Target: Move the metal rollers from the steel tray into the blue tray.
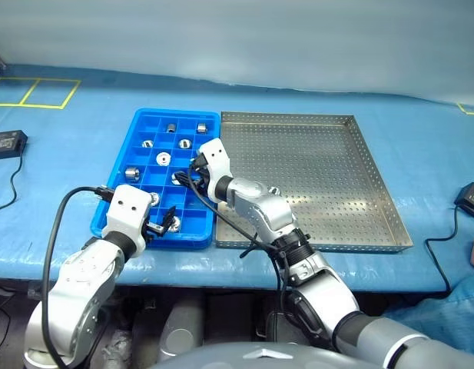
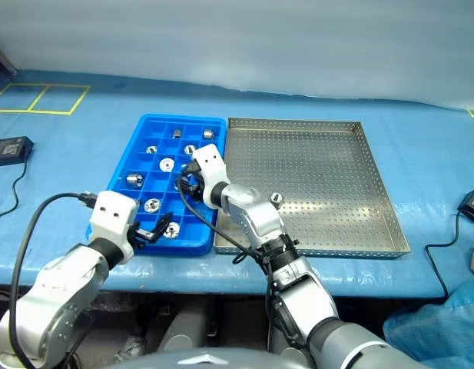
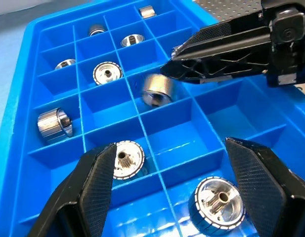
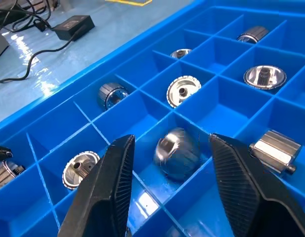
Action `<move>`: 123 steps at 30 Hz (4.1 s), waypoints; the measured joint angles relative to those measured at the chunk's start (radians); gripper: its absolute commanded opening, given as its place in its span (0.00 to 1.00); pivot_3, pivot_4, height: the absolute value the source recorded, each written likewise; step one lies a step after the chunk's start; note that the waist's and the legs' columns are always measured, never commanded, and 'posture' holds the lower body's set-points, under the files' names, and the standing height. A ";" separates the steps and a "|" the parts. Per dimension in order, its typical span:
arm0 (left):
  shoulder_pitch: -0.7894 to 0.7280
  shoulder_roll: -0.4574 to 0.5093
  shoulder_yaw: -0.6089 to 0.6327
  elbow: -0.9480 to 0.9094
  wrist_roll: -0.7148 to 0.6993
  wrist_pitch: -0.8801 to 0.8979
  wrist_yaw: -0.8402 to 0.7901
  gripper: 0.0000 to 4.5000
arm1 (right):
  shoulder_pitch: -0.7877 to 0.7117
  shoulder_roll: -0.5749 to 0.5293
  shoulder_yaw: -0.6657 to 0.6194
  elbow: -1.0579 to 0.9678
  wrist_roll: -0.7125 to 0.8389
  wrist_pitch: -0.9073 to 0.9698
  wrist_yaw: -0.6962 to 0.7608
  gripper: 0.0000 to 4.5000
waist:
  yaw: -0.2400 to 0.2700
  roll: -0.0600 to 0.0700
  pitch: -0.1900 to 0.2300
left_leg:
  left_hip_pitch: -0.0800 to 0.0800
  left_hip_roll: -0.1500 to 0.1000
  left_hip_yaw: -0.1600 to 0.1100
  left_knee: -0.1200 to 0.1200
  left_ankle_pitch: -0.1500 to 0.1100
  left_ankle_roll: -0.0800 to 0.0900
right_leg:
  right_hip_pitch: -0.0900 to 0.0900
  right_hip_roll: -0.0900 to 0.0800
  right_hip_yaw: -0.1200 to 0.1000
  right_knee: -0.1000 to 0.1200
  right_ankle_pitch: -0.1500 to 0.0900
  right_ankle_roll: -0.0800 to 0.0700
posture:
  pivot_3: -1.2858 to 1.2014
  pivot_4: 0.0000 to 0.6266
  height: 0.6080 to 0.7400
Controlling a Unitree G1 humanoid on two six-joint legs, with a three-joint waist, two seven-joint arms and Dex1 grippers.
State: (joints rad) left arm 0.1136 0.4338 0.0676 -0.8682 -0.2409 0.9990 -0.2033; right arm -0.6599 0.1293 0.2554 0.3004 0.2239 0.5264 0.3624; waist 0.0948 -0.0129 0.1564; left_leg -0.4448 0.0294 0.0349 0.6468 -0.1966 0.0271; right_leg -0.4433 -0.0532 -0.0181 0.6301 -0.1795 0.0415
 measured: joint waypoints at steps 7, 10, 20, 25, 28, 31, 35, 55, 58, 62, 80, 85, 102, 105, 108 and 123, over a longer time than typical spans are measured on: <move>-0.066 -0.037 -0.068 0.031 -0.013 -0.023 -0.018 0.85 | 0.072 -0.068 -0.068 -0.226 -0.014 0.098 -0.095 0.52 | 0.004 0.000 0.000 | 0.000 -0.001 -0.001 0.001 0.000 0.000 | 0.000 -0.002 -0.002 -0.002 0.000 0.000 | 0.60 0.24 1.00; -0.098 -0.047 -0.100 0.061 -0.017 -0.048 -0.036 0.85 | 0.139 -0.151 -0.095 -0.344 -0.039 0.191 -0.141 0.52 | 0.000 0.000 0.000 | -0.001 -0.001 -0.001 0.000 0.000 0.000 | 0.001 -0.002 -0.002 -0.001 0.000 0.000 | 0.59 0.24 1.00; -0.178 -0.100 -0.200 0.203 -0.056 -0.164 -0.132 0.85 | 0.309 -0.291 -0.092 -0.644 -0.087 0.488 -0.199 0.52 | -0.055 0.000 0.000 | -0.001 -0.001 0.000 0.001 0.000 0.000 | 0.001 -0.001 -0.002 -0.001 0.000 0.000 | 0.55 0.24 1.00; -0.187 -0.100 -0.214 0.240 -0.056 -0.182 -0.153 0.85 | 0.355 -0.277 -0.086 -0.656 -0.100 0.512 -0.220 0.52 | -0.068 0.000 0.000 | -0.001 -0.001 0.000 0.002 0.000 0.001 | 0.001 -0.001 -0.001 -0.001 0.000 0.000 | 0.54 0.24 1.00; -0.196 -0.098 -0.218 0.243 -0.055 -0.186 -0.163 0.85 | 0.362 -0.268 -0.076 -0.633 -0.119 0.503 -0.242 0.52 | -0.073 0.000 0.000 | -0.001 -0.001 0.000 0.002 0.000 0.001 | 0.001 -0.001 -0.001 -0.001 0.000 0.000 | 0.54 0.24 1.00; -0.194 -0.096 -0.218 0.243 -0.054 -0.187 -0.166 0.85 | 0.363 -0.251 -0.076 -0.605 -0.135 0.480 -0.260 0.52 | -0.076 0.000 0.000 | -0.001 -0.001 0.000 0.002 0.000 0.001 | 0.001 -0.001 -0.001 0.000 0.000 0.000 | 0.55 0.24 1.00; -0.181 -0.096 -0.219 0.243 -0.054 -0.187 -0.166 0.85 | 0.360 -0.221 -0.082 -0.563 -0.142 0.452 -0.276 0.52 | -0.079 0.000 0.000 | -0.001 -0.001 -0.001 0.002 0.000 0.001 | 0.001 -0.001 -0.001 0.000 0.000 0.000 | 0.55 0.24 1.00; -0.086 -0.028 -0.169 0.187 -0.071 -0.143 -0.158 0.85 | 0.326 -0.192 -0.115 -0.582 -0.072 0.425 -0.192 0.37 | -0.081 0.000 0.000 | -0.001 0.000 0.000 0.002 0.000 0.001 | 0.000 0.000 0.000 0.000 0.000 0.000 | 0.57 0.24 1.00; -0.042 -0.013 -0.122 0.137 -0.084 -0.109 -0.145 0.85 | 0.291 -0.185 -0.094 -0.637 0.000 0.447 -0.116 0.37 | -0.078 0.000 0.000 | -0.001 0.001 0.000 0.002 0.000 0.001 | 0.001 0.001 0.000 0.000 0.000 0.000 | 0.58 0.24 1.00; 0.011 0.001 -0.045 0.084 -0.083 -0.071 -0.104 0.85 | 0.244 -0.164 -0.030 -0.665 0.060 0.449 -0.048 0.37 | -0.067 0.000 0.000 | 0.000 0.001 -0.001 0.002 0.000 0.001 | 0.001 0.000 0.000 0.000 0.000 0.000 | 0.60 0.24 1.00; 0.058 -0.025 -0.044 0.033 -0.080 -0.050 -0.020 0.85 | 0.205 -0.154 0.085 -0.477 0.027 0.349 -0.012 0.79 | -0.006 0.000 0.000 | 0.000 0.000 -0.001 0.001 0.000 0.000 | 0.000 -0.001 -0.002 -0.001 0.000 0.000 | 0.61 0.24 1.00; -0.002 -0.041 -0.067 0.040 -0.078 -0.078 -0.023 0.85 | 0.219 -0.196 0.055 -0.559 0.019 0.310 -0.019 0.79 | -0.005 0.000 0.000 | -0.001 0.000 -0.001 0.001 0.000 0.000 | 0.000 -0.002 -0.003 -0.001 0.000 0.000 | 0.60 0.24 1.00; -0.260 -0.100 -0.121 0.378 -0.072 -0.312 -0.119 1.00 | 0.385 -0.571 -0.137 -0.709 0.055 0.276 0.116 0.99 | -0.070 -0.001 0.000 | -0.001 -0.001 0.001 0.002 0.000 0.001 | 0.003 -0.001 -0.004 -0.002 0.000 0.000 | 0.53 0.24 1.00; -0.266 -0.114 -0.112 0.398 -0.071 -0.324 -0.110 1.00 | 0.402 -0.571 -0.136 -0.717 0.064 0.291 0.121 0.99 | -0.076 -0.001 0.000 | -0.001 -0.001 0.000 0.004 0.000 0.001 | 0.004 -0.001 -0.004 -0.001 0.000 0.000 | 0.52 0.24 1.00; -0.261 -0.114 -0.099 0.398 -0.073 -0.324 -0.106 1.00 | 0.404 -0.572 -0.136 -0.735 0.075 0.291 0.133 0.99 | -0.081 -0.001 0.000 | -0.001 -0.001 -0.001 0.004 0.000 0.001 | 0.004 -0.001 -0.003 -0.001 0.000 0.001 | 0.53 0.24 1.00; -0.192 -0.075 -0.098 0.382 -0.074 -0.321 -0.125 1.00 | 0.397 -0.570 -0.135 -0.739 0.081 0.284 0.151 0.99 | -0.077 -0.001 0.000 | 0.000 -0.001 -0.002 0.004 0.000 0.001 | 0.004 -0.002 -0.003 -0.001 0.000 0.000 | 0.54 0.24 1.00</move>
State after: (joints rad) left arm -0.0784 0.3583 -0.0306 -0.4864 -0.3146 0.6783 -0.3283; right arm -0.2626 -0.4407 0.1207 -0.4388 0.3052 0.8108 0.5132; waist 0.0178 -0.0136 0.1559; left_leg -0.4452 0.0283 0.0333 0.6512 -0.1965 0.0282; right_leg -0.4388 -0.0548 -0.0213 0.6293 -0.1790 0.0419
